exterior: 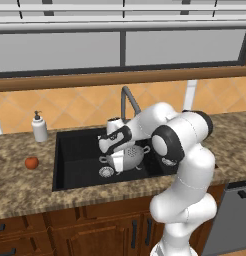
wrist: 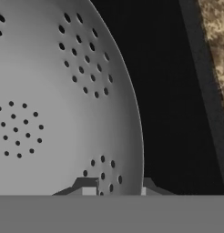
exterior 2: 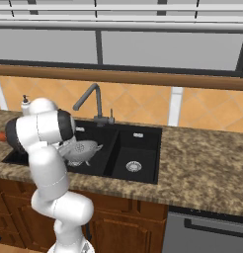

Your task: Put the colander in the sink, put the orange in the colander, and turn on the sink faucet and pour water over the colander.

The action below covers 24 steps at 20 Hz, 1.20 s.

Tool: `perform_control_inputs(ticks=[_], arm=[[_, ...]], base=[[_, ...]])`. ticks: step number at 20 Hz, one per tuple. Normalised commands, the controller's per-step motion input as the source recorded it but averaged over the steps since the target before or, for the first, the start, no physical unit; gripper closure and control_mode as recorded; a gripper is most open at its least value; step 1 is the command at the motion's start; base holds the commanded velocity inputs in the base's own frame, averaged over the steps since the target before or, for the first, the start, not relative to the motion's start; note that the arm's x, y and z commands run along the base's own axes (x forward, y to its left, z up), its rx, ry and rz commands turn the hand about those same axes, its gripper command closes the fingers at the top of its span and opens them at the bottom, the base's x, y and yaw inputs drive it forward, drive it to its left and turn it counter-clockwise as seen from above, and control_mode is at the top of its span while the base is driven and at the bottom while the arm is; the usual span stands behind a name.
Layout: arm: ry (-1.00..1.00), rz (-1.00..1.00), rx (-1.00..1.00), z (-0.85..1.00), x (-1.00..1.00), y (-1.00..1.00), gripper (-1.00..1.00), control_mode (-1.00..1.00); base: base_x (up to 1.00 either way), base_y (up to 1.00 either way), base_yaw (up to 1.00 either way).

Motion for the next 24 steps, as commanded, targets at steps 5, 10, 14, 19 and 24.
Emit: perform_control_inputs(ticks=[5,10,14,19,24], arm=[[0.00,-0.07,0.00,-0.21,0.00,0.00,1.00,-1.00],[0.00,-0.06,0.00,-0.21,0.03,0.00,1.00,-1.00],[0.00,-0.02,0.00,-0.25,0.09,0.00,1.00,-1.00],[0.00,0.00,0.00,-0.23,0.16,0.01,1.00,-1.00],[0.00,0.00,-0.01,-0.22,0.22,0.01,1.00,-1.00]], base=[[0.00,0.00,0.00],[0.00,0.00,0.00],[0.00,0.00,0.00],[0.00,0.00,0.00],[0.00,0.00,0.00]])
